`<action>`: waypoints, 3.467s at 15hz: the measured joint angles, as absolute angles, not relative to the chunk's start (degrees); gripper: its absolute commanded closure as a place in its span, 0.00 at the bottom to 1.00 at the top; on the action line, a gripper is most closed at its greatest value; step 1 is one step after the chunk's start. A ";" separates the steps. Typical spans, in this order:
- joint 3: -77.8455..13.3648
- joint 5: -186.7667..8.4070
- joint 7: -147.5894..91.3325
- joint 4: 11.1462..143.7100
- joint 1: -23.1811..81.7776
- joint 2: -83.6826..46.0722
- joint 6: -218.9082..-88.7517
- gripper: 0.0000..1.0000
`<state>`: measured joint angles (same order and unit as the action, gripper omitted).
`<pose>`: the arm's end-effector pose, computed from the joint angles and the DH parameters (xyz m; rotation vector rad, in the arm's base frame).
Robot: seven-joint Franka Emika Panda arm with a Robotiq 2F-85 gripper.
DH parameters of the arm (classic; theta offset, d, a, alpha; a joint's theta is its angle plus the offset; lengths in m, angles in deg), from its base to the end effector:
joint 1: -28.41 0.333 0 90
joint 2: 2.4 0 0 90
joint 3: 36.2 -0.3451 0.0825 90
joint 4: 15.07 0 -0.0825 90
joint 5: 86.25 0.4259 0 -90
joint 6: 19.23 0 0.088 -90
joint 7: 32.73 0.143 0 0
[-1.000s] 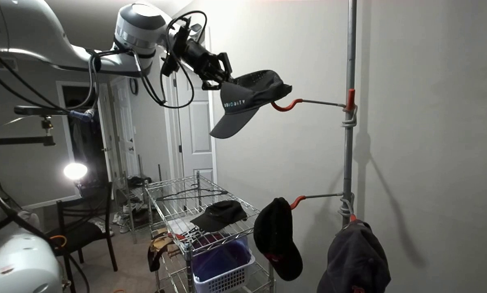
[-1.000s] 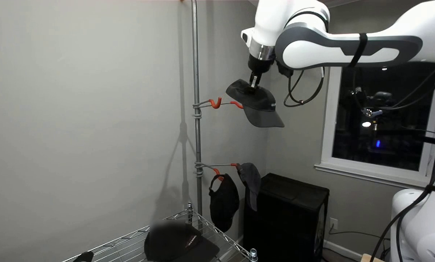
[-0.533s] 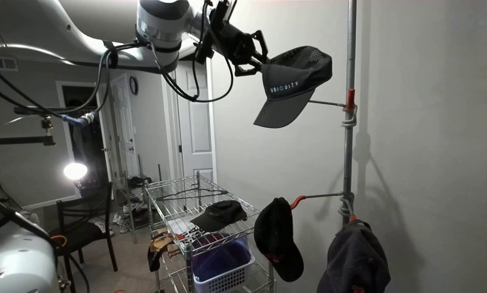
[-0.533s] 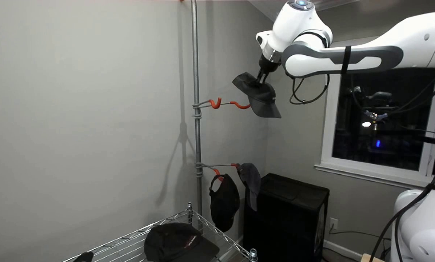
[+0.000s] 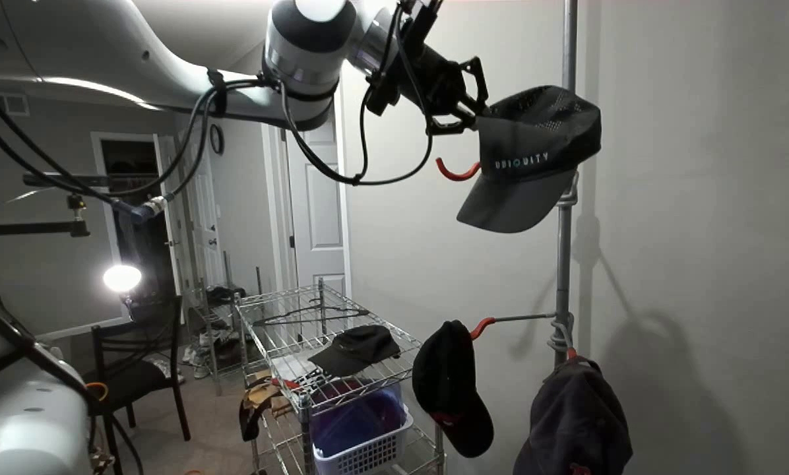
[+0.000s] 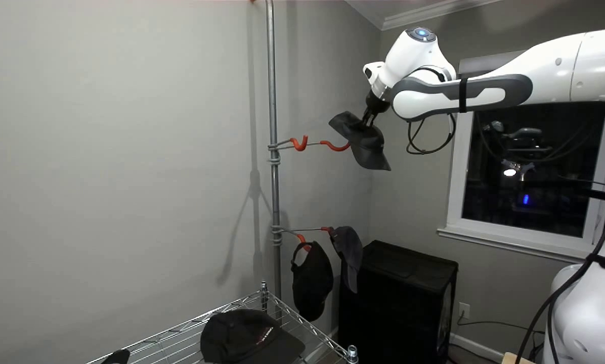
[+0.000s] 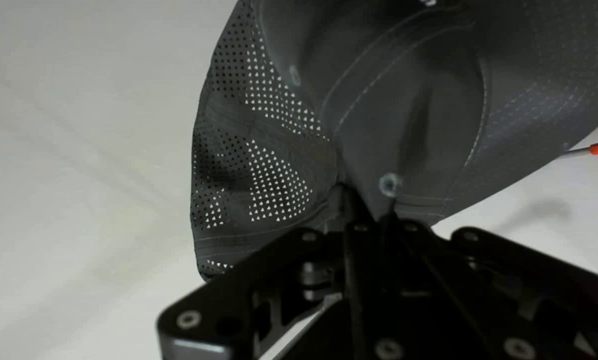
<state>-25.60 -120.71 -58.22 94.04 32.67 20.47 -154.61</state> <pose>0.5219 -0.1033 0.7670 2.2093 0.6315 0.8265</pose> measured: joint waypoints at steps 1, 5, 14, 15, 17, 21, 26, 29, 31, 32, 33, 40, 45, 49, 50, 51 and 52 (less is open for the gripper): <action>-25.21 -119.54 -59.72 94.21 32.34 19.85 -154.66 0.97; -24.41 -115.73 -65.16 96.63 31.92 18.33 -154.70 0.97; -24.42 -112.58 -71.82 98.03 31.24 18.30 -154.73 0.46; -24.44 -112.47 -72.04 98.02 31.20 18.31 -154.73 0.39; -24.70 -112.46 -72.09 98.03 30.85 18.40 -154.65 0.27; -25.17 -111.87 -72.25 98.91 30.63 20.67 -153.61 0.02; -25.84 -111.13 -72.73 101.72 30.64 24.66 -150.25 0.00; -27.17 -111.13 -72.73 104.65 30.84 26.45 -148.86 0.00; -28.79 -111.13 -72.73 107.45 31.18 27.72 -148.27 0.00; -29.74 -111.13 -72.73 109.03 31.52 28.36 -147.95 0.00; -30.79 -111.13 -72.73 110.59 31.95 28.99 -147.67 0.00; -39.07 -111.13 -67.50 117.60 34.82 31.51 -146.68 0.00; -47.85 -111.13 -54.26 119.03 37.85 31.24 -141.89 0.00; -54.00 -110.63 -44.91 118.56 41.32 28.57 -139.15 0.00; -54.98 -110.27 -43.26 118.01 42.06 27.26 -139.11 0.00; -55.76 -109.88 -41.91 117.21 42.63 25.67 -139.11 0.00; -56.31 -109.43 -40.85 116.15 43.03 23.66 -139.13 0.00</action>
<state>-56.31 -109.43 -40.85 116.15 43.03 23.66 -139.13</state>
